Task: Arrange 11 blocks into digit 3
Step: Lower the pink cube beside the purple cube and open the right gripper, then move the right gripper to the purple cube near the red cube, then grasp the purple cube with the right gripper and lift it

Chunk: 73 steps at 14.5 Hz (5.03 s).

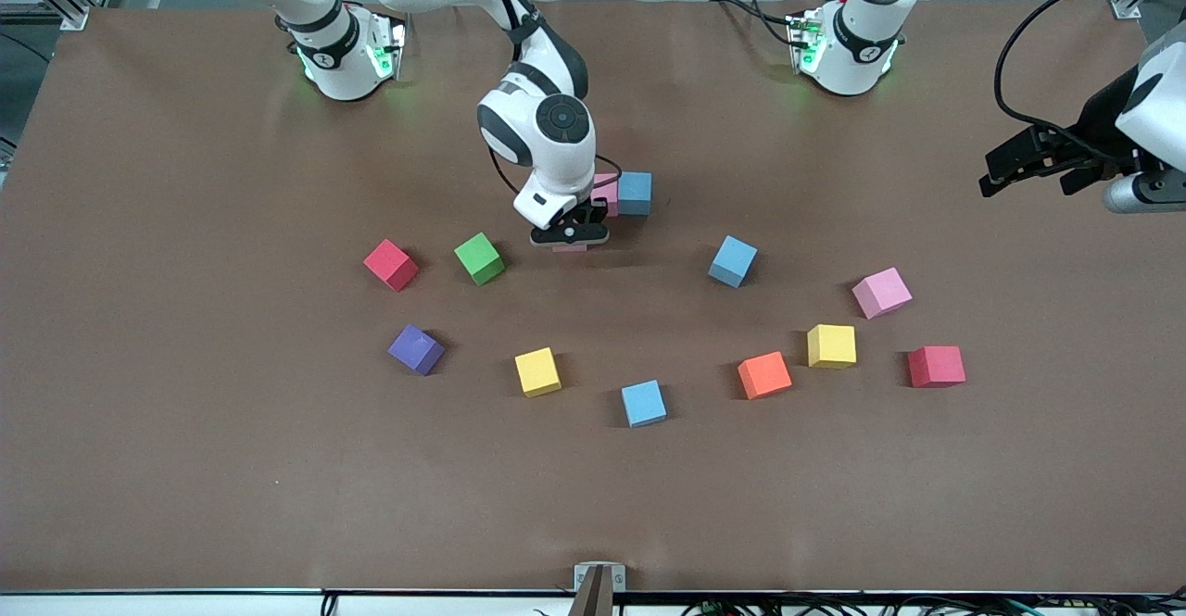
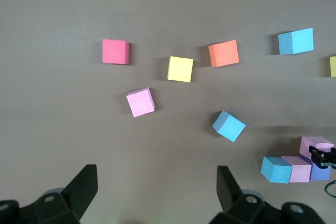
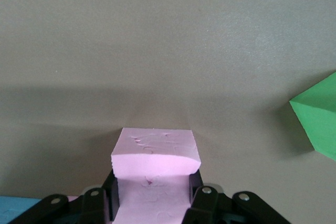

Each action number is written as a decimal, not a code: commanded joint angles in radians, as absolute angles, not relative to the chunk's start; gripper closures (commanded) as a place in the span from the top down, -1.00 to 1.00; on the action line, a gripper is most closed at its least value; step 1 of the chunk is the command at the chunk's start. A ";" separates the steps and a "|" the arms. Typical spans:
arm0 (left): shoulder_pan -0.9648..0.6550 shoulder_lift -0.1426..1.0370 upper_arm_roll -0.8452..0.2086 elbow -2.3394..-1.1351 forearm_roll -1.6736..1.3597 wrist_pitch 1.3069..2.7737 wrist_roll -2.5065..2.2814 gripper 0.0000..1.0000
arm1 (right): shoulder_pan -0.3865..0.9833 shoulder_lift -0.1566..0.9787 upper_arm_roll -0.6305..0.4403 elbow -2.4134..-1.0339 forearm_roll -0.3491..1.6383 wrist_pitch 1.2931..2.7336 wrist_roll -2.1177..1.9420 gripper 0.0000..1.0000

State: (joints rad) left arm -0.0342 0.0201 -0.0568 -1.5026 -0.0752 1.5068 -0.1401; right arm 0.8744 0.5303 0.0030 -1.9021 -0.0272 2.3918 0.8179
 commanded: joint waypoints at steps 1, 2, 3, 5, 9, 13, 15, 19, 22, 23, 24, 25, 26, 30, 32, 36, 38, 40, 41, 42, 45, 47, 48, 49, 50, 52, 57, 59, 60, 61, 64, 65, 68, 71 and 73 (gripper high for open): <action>-0.031 0.012 -0.058 -1.503 -0.087 1.505 -0.137 1.00 | 0.893 0.543 0.002 -1.914 -0.034 2.378 0.851 -0.94; -0.029 0.012 -0.058 -1.503 -0.089 1.505 -0.137 1.00 | 0.893 0.543 0.002 -1.914 -0.034 2.378 0.851 -0.94; -0.029 0.014 -0.058 -1.503 -0.089 1.505 -0.137 1.00 | 0.893 0.543 0.002 -1.914 -0.034 2.378 0.857 -0.94; -0.029 0.014 -0.058 -1.503 -0.087 1.505 -0.137 1.00 | 0.893 0.543 0.002 -1.914 -0.034 2.378 0.865 -0.94; -0.029 0.012 -0.058 -1.505 -0.087 1.505 -0.137 1.00 | 0.894 0.545 0.002 -1.914 -0.034 2.379 0.864 -0.92; -0.029 0.014 -0.058 -1.505 -0.086 1.505 -0.138 1.00 | 0.888 0.554 0.002 -1.902 -0.040 2.379 0.838 0.94; -0.029 0.014 -0.058 -1.505 -0.086 1.505 -0.138 1.00 | 0.884 0.555 0.002 -1.888 -0.040 2.378 0.815 1.00; -0.029 0.012 -0.058 -1.505 -0.086 1.505 -0.138 1.00 | 0.881 0.554 0.000 -1.856 -0.040 2.341 0.813 1.00; -0.029 0.014 -0.058 -1.505 -0.086 1.505 -0.138 1.00 | 0.867 0.552 -0.002 -1.801 -0.040 2.257 0.810 1.00; -0.029 0.014 -0.057 -1.505 -0.086 1.505 -0.138 1.00 | 0.862 0.551 -0.002 -1.787 -0.040 2.231 0.805 1.00; -0.029 0.012 -0.058 -1.505 -0.086 1.505 -0.138 1.00 | 0.856 0.543 -0.002 -1.784 -0.038 2.211 0.789 1.00; -0.029 0.014 -0.057 -1.505 -0.086 1.505 -0.138 1.00 | 0.839 0.531 -0.002 -1.778 -0.034 2.189 0.769 1.00; -0.028 0.014 -0.057 -1.505 -0.086 1.505 -0.138 1.00 | 0.822 0.516 -0.002 -1.767 -0.028 2.162 0.755 1.00; -0.029 0.014 -0.057 -1.505 -0.086 1.505 -0.138 1.00 | 0.737 0.459 -0.003 -1.756 -0.025 2.118 0.762 1.00; -0.028 0.014 -0.057 -1.505 -0.086 1.505 -0.138 1.00 | 0.681 0.446 -0.008 -1.755 -0.028 2.120 0.761 1.00; -0.029 0.014 -0.055 -1.505 -0.086 1.505 -0.138 1.00 | 0.504 0.449 -0.011 -1.735 -0.076 2.131 0.746 1.00; -0.028 0.014 -0.055 -1.505 -0.086 1.505 -0.138 1.00 | 0.425 0.451 -0.008 -1.736 -0.087 2.179 0.746 1.00; -0.028 0.014 -0.055 -1.505 -0.086 1.505 -0.138 1.00 | 0.370 0.462 -0.008 -1.736 -0.084 2.201 0.752 1.00; -0.028 0.014 -0.055 -1.505 -0.086 1.505 -0.138 1.00 | 0.347 0.480 -0.008 -1.736 -0.083 2.210 0.750 1.00; -0.028 0.014 -0.055 -1.505 -0.086 1.505 -0.138 1.00 | 0.341 0.494 -0.008 -1.740 -0.083 2.236 0.752 1.00; -0.028 0.014 -0.055 -1.505 -0.086 1.505 -0.138 1.00 | 0.321 0.541 -0.008 -1.752 -0.071 2.298 0.758 1.00; -0.028 0.014 -0.055 -1.505 -0.086 1.505 -0.138 1.00 | 0.321 0.564 -0.009 -1.787 -0.042 2.380 0.765 1.00; -0.028 0.014 -0.055 -1.505 -0.086 1.505 -0.138 1.00 | 0.319 0.574 -0.009 -1.801 -0.034 2.410 0.778 1.00; -0.029 0.014 -0.055 -1.505 -0.086 1.505 -0.138 1.00 | 0.321 0.583 -0.009 -1.801 -0.032 2.419 0.805 1.00; -0.028 0.014 -0.055 -1.505 -0.086 1.505 -0.137 1.00 | 0.327 0.592 -0.009 -1.802 -0.034 2.425 0.842 1.00; -0.028 0.014 -0.055 -1.505 -0.086 1.505 -0.138 1.00 | 0.331 0.597 -0.009 -1.804 -0.034 2.434 0.854 1.00; -0.026 0.014 -0.055 -1.505 -0.086 1.505 -0.137 1.00 | 0.325 0.597 -0.009 -1.822 -0.034 2.439 0.854 0.90; -0.026 0.014 -0.055 -1.505 -0.086 1.505 -0.137 1.00 | 0.325 0.597 -0.009 -1.830 -0.034 2.444 0.854 0.63; -0.026 0.014 -0.055 -1.505 -0.086 1.505 -0.137 1.00 | 0.327 0.597 -0.009 -1.830 -0.034 2.442 0.854 0.38; -0.026 0.014 -0.055 -1.505 -0.086 1.505 -0.137 1.00 | 0.328 0.597 -0.009 -1.830 -0.034 2.441 0.856 0.17; -0.026 0.014 -0.055 -1.505 -0.086 1.505 -0.137 1.00 | 0.331 0.597 -0.008 -1.830 -0.034 2.439 0.854 -0.69; -0.026 0.014 -0.055 -1.505 -0.086 1.505 -0.137 1.00 | 0.334 0.595 -0.006 -1.830 -0.034 2.431 0.854 -0.90; -0.026 0.014 -0.055 -1.505 -0.084 1.505 -0.137 1.00 | 0.351 0.594 -0.003 -1.827 -0.034 2.424 0.831 -0.99; -0.028 0.014 -0.055 -1.505 -0.084 1.505 -0.137 1.00 | 0.394 0.583 -0.003 -1.806 -0.035 2.375 0.698 -0.99; -0.028 0.014 -0.055 -1.505 -0.084 1.505 -0.137 1.00 | 0.419 0.581 -0.002 -1.760 -0.035 2.317 0.596 -0.99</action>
State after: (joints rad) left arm -0.0311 0.0201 -0.0544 -1.5029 -0.0752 1.5068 -0.1401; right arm 0.3958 0.6063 -0.0022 -1.7848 -0.0454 2.3751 0.6950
